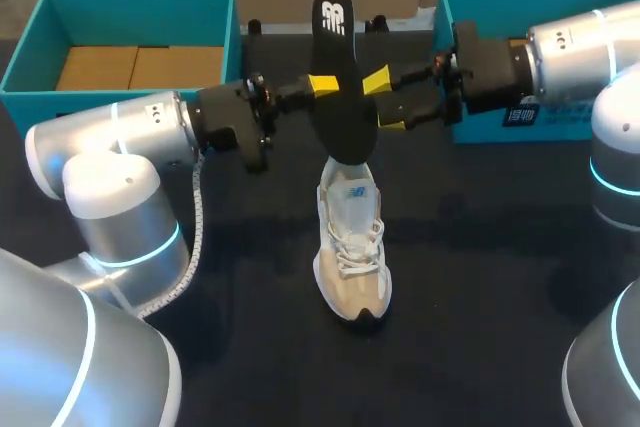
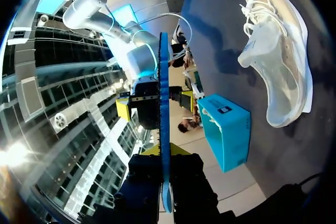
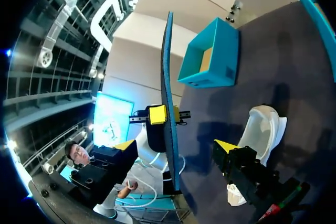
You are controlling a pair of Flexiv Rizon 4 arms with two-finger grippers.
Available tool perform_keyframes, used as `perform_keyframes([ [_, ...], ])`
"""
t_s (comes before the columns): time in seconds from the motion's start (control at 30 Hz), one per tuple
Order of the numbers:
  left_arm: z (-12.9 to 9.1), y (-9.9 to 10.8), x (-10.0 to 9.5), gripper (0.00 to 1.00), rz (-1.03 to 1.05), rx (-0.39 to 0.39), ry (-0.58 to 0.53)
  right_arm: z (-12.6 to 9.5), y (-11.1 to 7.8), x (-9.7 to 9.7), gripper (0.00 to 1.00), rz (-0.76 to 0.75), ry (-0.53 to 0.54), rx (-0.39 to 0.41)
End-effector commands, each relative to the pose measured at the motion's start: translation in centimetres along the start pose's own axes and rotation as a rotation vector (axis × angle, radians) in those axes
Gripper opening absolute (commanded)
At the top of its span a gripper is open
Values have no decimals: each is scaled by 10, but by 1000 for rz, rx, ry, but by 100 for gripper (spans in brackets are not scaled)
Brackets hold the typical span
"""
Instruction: Take the shoe out of the shoebox, open the shoe tongue, remove and reinsert the insole, then place the shoe into the shoebox
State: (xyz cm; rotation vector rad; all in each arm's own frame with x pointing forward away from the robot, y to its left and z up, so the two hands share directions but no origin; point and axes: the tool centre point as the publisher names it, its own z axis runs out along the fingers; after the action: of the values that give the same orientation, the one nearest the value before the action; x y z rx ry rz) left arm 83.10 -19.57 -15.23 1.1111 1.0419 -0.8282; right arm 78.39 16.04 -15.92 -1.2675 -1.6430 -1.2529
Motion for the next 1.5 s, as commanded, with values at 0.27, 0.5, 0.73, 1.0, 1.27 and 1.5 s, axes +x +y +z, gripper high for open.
perform_keyframes([
  [0.27,20,-1,-2,0,-17,-8,-3,17,7,-2,47,-4,17,24],
  [0.5,26,-1,-4,0,-26,-9,-18,21,5,-1,44,-6,27,29],
  [0.73,27,-3,-4,0,-33,-6,-27,22,4,0,36,-10,33,27],
  [1.0,24,-5,-4,0,-47,-9,-35,23,3,0,0,-18,53,24],
  [1.27,14,-1,-5,100,-74,-31,-23,23,3,0,0,-38,61,20],
  [1.5,-5,11,-3,100,-143,-48,43,13,5,-8,0,-41,34,0],
])
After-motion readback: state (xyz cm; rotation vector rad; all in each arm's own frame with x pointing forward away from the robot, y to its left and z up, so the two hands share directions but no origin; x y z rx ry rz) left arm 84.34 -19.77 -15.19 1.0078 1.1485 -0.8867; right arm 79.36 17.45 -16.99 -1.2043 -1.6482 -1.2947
